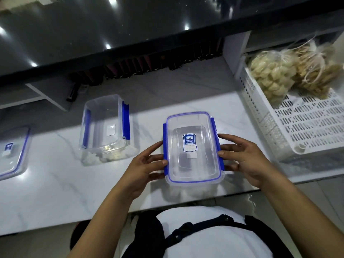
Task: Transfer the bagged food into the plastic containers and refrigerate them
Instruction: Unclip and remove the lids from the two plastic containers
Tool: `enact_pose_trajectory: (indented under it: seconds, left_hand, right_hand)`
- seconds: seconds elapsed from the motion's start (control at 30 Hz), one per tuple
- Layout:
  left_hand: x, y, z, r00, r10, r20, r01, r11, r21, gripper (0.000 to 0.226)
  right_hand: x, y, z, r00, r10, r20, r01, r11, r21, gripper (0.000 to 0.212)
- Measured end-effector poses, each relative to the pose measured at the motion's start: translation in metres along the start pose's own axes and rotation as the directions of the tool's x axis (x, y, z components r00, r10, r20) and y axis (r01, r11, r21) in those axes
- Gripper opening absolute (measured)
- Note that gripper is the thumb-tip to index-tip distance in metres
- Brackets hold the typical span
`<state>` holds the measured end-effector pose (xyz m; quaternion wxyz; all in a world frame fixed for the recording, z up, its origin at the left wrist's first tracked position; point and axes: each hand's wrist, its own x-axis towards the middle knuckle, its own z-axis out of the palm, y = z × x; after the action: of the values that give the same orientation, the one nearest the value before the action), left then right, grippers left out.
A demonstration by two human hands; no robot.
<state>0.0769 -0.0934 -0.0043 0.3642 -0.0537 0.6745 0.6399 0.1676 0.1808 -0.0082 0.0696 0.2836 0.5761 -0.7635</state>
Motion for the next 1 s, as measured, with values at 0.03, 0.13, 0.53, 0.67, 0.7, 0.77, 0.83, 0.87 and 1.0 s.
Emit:
enact_pose_trajectory:
  seconds: [0.03,0.13,0.53,0.67,0.7,0.77,0.83,0.87,1.0]
  left_hand:
    - [0.001,0.001,0.0,1.0,-0.005,0.002,0.005,1.0,-0.001,0.059]
    - [0.004,0.002,-0.001,1.0,-0.014,-0.005,0.014,1.0,-0.004,0.061]
    - [0.004,0.004,-0.005,0.999,-0.033,0.04,0.034,0.999,-0.026,0.062]
    - [0.005,0.003,-0.007,0.997,-0.035,0.067,0.039,0.998,-0.054,0.061]
    - [0.005,0.002,-0.008,0.997,-0.038,0.071,0.043,0.997,-0.061,0.061]
    - [0.006,0.003,-0.008,0.995,-0.038,0.092,0.046,0.995,-0.085,0.061]
    - [0.005,0.003,-0.006,0.995,-0.024,0.102,0.035,0.993,-0.113,0.061]
    - [0.005,0.002,-0.005,0.997,-0.003,0.083,0.012,0.994,-0.109,0.06]
    - [-0.005,0.005,-0.003,0.963,0.258,-0.078,-0.224,0.926,0.303,0.067]
  right_hand:
    - [0.001,-0.002,0.0,1.0,0.002,0.002,-0.002,1.0,0.008,0.05]
    - [0.004,-0.008,-0.001,1.0,0.009,0.017,-0.009,1.0,0.012,0.051]
    - [0.009,-0.007,-0.003,0.999,0.041,0.026,-0.042,0.998,0.052,0.05]
    - [0.01,-0.006,-0.008,0.995,0.083,0.055,-0.087,0.994,0.067,0.049]
    - [0.01,-0.007,-0.009,0.993,0.095,0.071,-0.1,0.992,0.075,0.048]
    - [0.009,-0.009,-0.011,0.991,0.102,0.088,-0.111,0.988,0.103,0.047]
    - [0.007,-0.01,-0.012,0.993,0.095,0.07,-0.102,0.989,0.103,0.047]
    - [0.006,-0.009,-0.013,0.996,0.073,0.046,-0.076,0.994,0.083,0.047]
    - [-0.007,-0.009,-0.012,0.982,-0.182,0.039,0.186,0.955,-0.23,0.065]
